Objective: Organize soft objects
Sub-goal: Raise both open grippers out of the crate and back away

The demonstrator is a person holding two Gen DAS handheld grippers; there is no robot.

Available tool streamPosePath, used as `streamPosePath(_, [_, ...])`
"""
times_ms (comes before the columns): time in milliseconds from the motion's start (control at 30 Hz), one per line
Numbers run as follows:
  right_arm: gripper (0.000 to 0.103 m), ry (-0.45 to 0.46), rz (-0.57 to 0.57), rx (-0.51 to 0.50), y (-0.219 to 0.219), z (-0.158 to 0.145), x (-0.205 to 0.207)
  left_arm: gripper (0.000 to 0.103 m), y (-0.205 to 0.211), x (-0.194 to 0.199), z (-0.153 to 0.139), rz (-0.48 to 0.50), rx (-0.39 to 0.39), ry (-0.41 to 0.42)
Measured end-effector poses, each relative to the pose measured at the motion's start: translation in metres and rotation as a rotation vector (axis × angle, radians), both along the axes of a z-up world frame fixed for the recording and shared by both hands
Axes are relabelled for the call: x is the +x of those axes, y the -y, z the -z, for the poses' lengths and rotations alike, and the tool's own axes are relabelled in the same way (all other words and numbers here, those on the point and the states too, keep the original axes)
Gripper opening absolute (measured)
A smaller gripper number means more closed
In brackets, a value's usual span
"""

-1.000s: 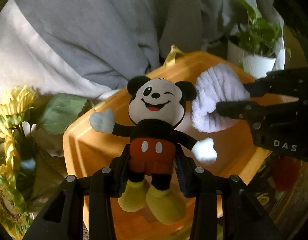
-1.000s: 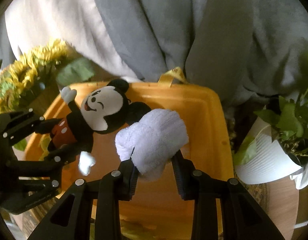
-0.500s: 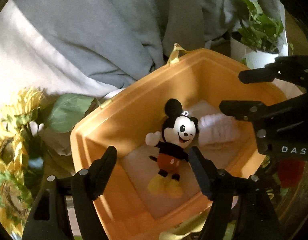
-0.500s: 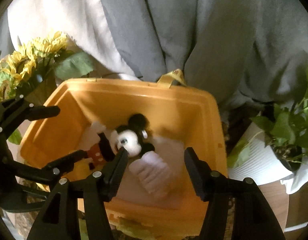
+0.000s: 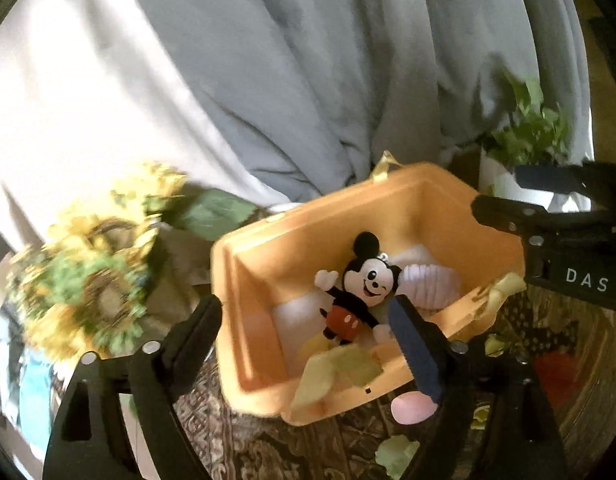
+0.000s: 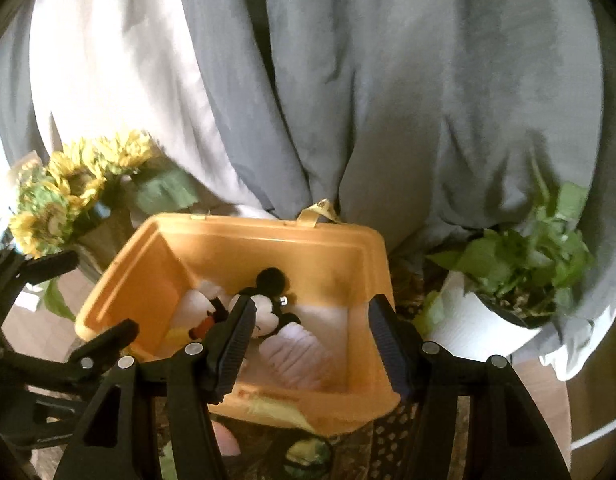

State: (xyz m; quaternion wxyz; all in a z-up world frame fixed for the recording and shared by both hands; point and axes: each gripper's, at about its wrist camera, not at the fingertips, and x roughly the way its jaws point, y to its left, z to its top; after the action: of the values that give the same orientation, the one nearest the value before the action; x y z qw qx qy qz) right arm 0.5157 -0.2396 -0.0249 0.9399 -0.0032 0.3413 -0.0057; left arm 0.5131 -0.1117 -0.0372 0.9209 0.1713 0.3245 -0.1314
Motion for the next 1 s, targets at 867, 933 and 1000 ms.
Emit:
streamPosePath(867, [0.091, 0.293, 0.123, -0.064, -0.02, -0.011, -0.166, 0.103, -0.058, -0.171, -0.001, -0.312, -0.115, 0.168])
streamPosePath(933, [0.091, 0.276, 0.134, -0.057, -0.02, -0.003, -0.173, 0.103, -0.061, -0.182, 0.005, -0.323, -0.131, 0.167])
streamPosePath(1000, [0.091, 0.266, 0.14, -0.044, -0.018, 0.002, -0.179, 0.103, -0.062, -0.189, 0.01, -0.329, -0.132, 0.171])
